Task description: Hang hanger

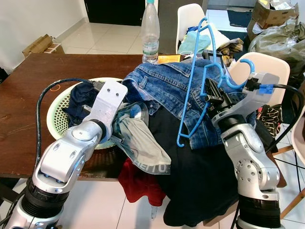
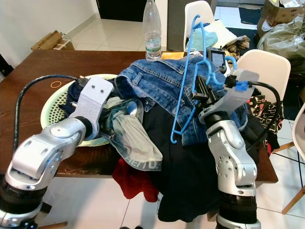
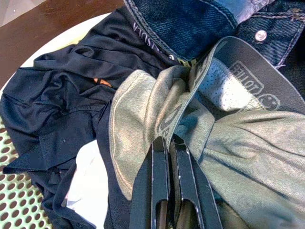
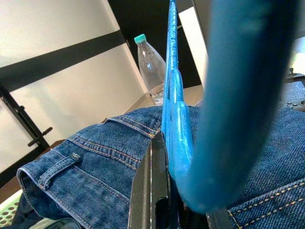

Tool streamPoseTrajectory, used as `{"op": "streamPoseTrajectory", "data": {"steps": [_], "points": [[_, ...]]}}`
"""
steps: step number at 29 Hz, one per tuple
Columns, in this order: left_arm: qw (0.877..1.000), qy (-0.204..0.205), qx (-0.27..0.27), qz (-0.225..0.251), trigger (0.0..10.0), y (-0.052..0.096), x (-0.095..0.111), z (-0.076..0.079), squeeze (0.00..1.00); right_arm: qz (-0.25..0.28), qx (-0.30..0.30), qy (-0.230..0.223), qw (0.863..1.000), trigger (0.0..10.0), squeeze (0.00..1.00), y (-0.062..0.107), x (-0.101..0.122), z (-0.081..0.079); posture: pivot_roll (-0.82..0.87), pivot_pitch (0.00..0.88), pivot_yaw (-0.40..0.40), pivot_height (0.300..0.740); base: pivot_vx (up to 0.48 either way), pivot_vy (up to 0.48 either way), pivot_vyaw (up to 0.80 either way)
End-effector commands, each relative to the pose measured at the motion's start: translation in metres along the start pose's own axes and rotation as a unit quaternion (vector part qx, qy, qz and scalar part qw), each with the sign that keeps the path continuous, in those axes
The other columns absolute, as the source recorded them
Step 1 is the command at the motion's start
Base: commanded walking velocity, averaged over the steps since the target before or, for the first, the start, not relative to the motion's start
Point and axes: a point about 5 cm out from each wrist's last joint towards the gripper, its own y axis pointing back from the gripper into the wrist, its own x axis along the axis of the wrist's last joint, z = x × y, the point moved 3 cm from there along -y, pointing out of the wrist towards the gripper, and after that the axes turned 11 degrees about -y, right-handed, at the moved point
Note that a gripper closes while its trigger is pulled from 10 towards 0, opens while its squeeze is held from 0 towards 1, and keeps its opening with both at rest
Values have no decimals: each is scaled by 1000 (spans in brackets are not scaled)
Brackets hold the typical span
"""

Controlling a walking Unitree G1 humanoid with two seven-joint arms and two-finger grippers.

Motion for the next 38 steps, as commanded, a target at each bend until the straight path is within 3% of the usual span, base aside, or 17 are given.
{"op": "streamPoseTrajectory", "data": {"steps": [1, 7, 8, 9, 10, 12, 13, 15, 17, 19, 20, 21, 24, 27, 32, 34, 38], "points": [[1000, -2, 1, -1, 0, 2, -1, 1, 0, -27, -15, -3, 1000, 10000, 0, 2, -11, 7, 82, 159, 21, 740, 0, 0, 0], [1000, 8, -16, 1, 0, 1, -1, 5, 0, -26, -16, -2, 1000, 10000, 0, 2, -11, 7, 83, 158, 22, 740, 0, 0, 0], [996, 27, -63, 54, 0, 2, 18, 11, 0, -26, -16, -3, 1000, 10000, 0, 2, -11, 7, 83, 154, 26, 740, 0, 0, 0], [983, 48, -116, 136, 0, 10, 48, 6, 0, -26, -16, -4, 1000, 10000, 0, 1, -12, 7, 81, 150, 28, 740, 0, 0, 0], [949, 31, -180, 259, 2039, 33, 87, -9, 0, -24, -16, -6, 1000, 10000, 0, 1, -13, 6, 81, 145, 30, 740, 0, 0, 0], [949, 31, -180, 259, 2039, 33, 87, -9, 0, -24, -16, -6, 1000, 10000, 0, 1, -13, 6, 81, 145, 30, 740, 0, 0, 0], [936, 6, -196, 293, 3765, 44, 96, -18, 0, -23, -16, -7, 1000, 10000, 0, 1, -13, 6, 80, 144, 30, 740, 0, 0, 0], [936, 6, -196, 293, 3765, 44, 96, -18, 0, -23, -16, -7, 1000, 10000, 0, 1, -13, 6, 80, 144, 30, 740, 0, 0, 0], [916, -15, -171, 363, 8392, 72, 124, -75, 0, -19, -19, -7, 1000, 10000, 0, 0, -11, 8, 89, 137, 35, 740, 0, 0, 0], [916, -15, -171, 363, 8392, 72, 124, -75, 0, -19, -19, -7, 1000, 10000, 0, 0, -11, 8, 89, 137, 35, 740, 0, 0, 0], [906, -12, -157, 392, 10000, 85, 136, -96, 0, -18, -20, -7, 1000, 10000, 0, 0, -10, 9, 89, 137, 35, 740, 0, 0, 0], [884, 25, -176, 433, 10000, 101, 145, -109, 0, -17, -20, -8, 1000, 10000, 0, -1, -11, 9, 94, 128, 39, 740, 0, 0, 0], [866, 45, -198, 457, 10000, 109, 148, -113, 0, -16, -19, -10, 1000, 10000, 0, -1, -11, 8, 95, 127, 37, 740, 0, 0, 0], [822, 99, -247, 503, 10000, 123, 150, -117, 0, -17, -17, -11, 1000, 10000, 0, -2, -12, 6, 93, 127, 36, 740, 0, 0, 0], [833, 85, -232, 496, 10000, 122, 144, -123, 0, -18, -16, -10, 1000, 10000, 0, -2, -12, 7, 91, 123, 33, 740, 0, 0, 0], [867, 46, -197, 456, 10000, 106, 132, -125, 0, -19, -14, -10, 1000, 10000, 0, -3, -13, 7, 92, 122, 34, 740, 0, 0, 0], [870, 45, -205, 446, 10000, 101, 129, -122, 0, -20, -13, -10, 1000, 10000, 0, -3, -14, 6, 90, 122, 35, 740, 0, 0, 0]]}}
